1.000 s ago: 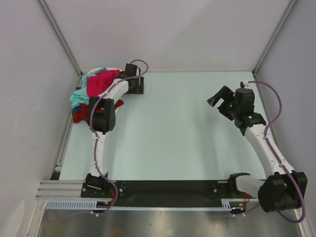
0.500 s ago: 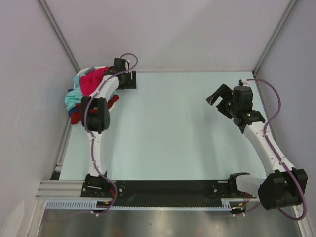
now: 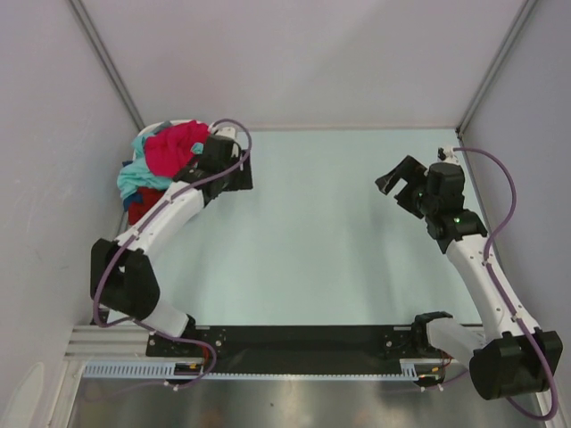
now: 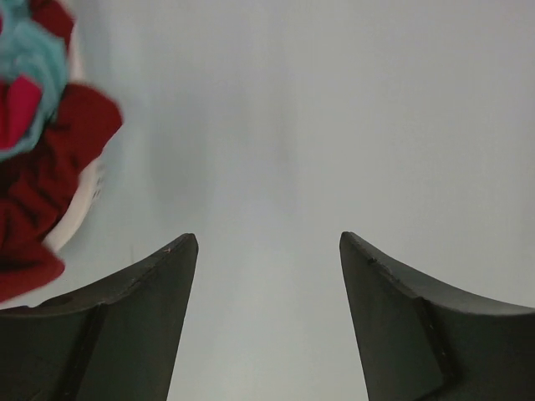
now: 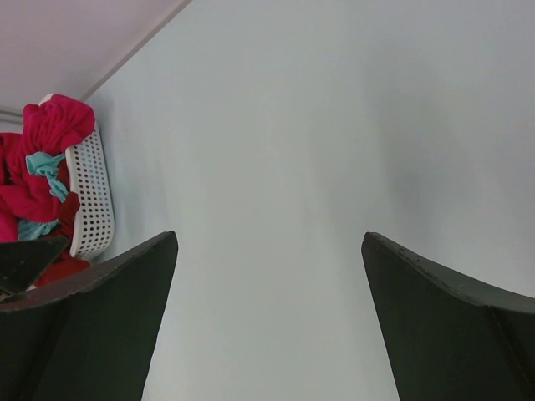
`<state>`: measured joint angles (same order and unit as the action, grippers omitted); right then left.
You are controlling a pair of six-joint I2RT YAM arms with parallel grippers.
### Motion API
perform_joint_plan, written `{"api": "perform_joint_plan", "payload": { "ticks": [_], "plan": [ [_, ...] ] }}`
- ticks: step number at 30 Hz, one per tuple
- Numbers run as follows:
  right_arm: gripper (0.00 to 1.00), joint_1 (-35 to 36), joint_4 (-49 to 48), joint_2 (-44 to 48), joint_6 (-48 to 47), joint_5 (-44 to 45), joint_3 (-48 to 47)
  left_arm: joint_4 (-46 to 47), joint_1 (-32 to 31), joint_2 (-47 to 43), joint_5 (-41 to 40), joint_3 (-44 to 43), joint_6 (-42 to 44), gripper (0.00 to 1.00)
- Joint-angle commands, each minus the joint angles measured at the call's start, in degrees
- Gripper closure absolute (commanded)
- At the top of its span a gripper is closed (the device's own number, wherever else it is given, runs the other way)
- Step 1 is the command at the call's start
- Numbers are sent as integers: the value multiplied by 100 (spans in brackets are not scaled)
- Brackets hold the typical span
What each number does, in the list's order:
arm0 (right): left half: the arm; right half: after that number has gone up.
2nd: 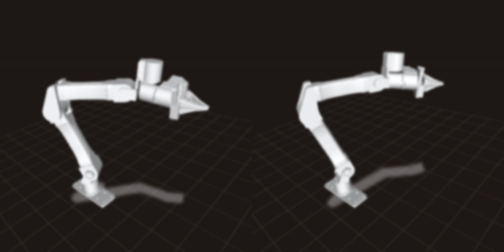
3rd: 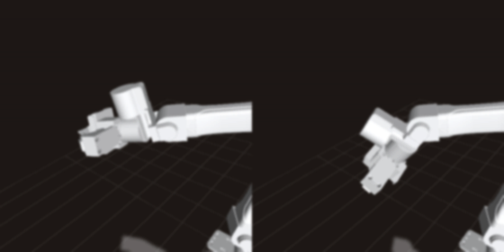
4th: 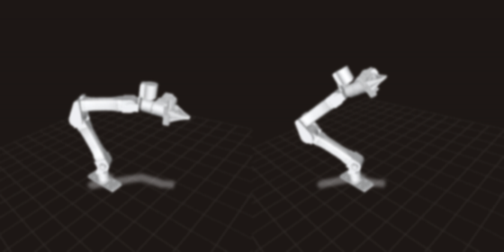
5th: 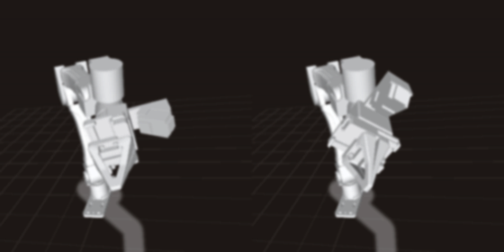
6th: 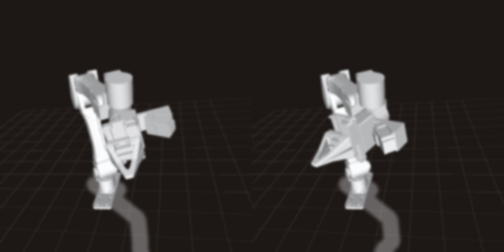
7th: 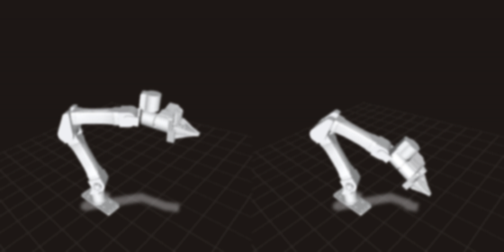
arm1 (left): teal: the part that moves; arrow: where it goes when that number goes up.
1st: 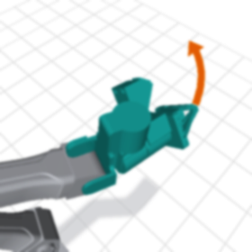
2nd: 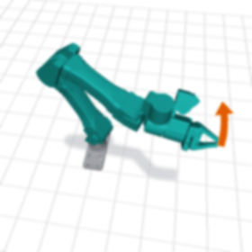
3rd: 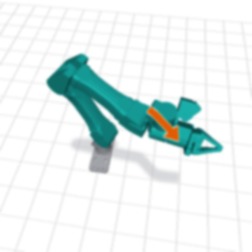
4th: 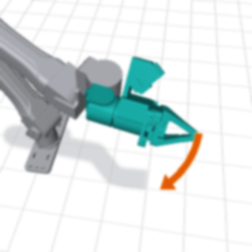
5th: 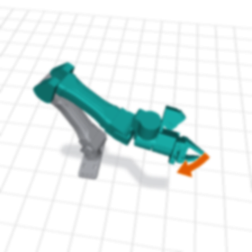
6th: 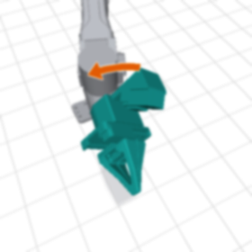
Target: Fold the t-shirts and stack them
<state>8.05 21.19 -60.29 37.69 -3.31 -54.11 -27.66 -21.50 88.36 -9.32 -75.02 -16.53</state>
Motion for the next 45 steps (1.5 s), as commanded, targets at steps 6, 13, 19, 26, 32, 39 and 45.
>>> {"api": "perform_joint_plan", "payload": {
  "ticks": [6,13,19,26,32,39,45],
  "plan": [
    [0,29,-203,158,-34,-11,164,147,734,-522,-642,1175,-412,25],
    [0,21,-273,-149,1,-38,6,200,1358,524,-79,718,-377,29],
    [0,29,-343,-413,-8,41,-126,129,1674,1271,-272,305,-236,30],
    [0,30,-405,-879,-16,-3,-381,261,2062,1719,-246,-99,9,33],
    [0,30,-475,-1177,19,-20,-504,77,2062,2405,-167,-1084,133,34],
    [0,38,-476,-1213,-16,-3,-566,-37,2062,2476,-97,-1270,186,35],
    [0,38,-353,-1064,-165,6,-505,-90,1702,1072,185,-243,27,29]
  ]
}}
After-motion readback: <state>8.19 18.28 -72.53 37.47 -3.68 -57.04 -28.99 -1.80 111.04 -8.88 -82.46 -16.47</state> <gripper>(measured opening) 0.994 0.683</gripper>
